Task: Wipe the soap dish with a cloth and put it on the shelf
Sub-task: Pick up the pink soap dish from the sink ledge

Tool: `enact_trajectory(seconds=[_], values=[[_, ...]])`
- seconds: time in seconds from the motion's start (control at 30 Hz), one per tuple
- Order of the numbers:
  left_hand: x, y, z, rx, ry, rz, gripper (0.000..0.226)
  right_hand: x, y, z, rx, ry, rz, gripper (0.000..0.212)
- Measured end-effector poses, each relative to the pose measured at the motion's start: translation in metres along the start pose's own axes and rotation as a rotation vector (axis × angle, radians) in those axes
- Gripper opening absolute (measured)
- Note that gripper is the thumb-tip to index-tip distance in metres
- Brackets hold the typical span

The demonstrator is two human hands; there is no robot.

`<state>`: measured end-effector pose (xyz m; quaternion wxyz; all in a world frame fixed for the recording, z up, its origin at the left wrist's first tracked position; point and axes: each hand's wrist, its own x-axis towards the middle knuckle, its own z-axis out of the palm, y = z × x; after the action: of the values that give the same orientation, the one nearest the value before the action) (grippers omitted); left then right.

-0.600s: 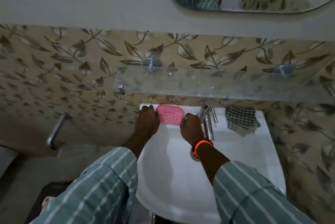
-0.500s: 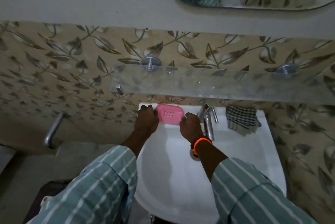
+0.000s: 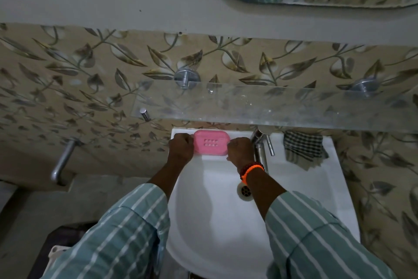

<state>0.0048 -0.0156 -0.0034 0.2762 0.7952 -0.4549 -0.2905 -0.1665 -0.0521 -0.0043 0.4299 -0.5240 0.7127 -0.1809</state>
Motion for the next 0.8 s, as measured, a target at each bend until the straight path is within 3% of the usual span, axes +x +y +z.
enact_trajectory(seconds=[0.23,0.8], values=[[-0.001,0.003,-0.005,-0.036,0.041,0.02,0.03,-0.016,-0.018,-0.016,0.274,-0.013,0.092,0.018],[-0.015,0.017,-0.015,-0.2,-0.003,-0.003,0.035,-0.028,-0.026,-0.021,0.276,0.083,0.025,0.023]])
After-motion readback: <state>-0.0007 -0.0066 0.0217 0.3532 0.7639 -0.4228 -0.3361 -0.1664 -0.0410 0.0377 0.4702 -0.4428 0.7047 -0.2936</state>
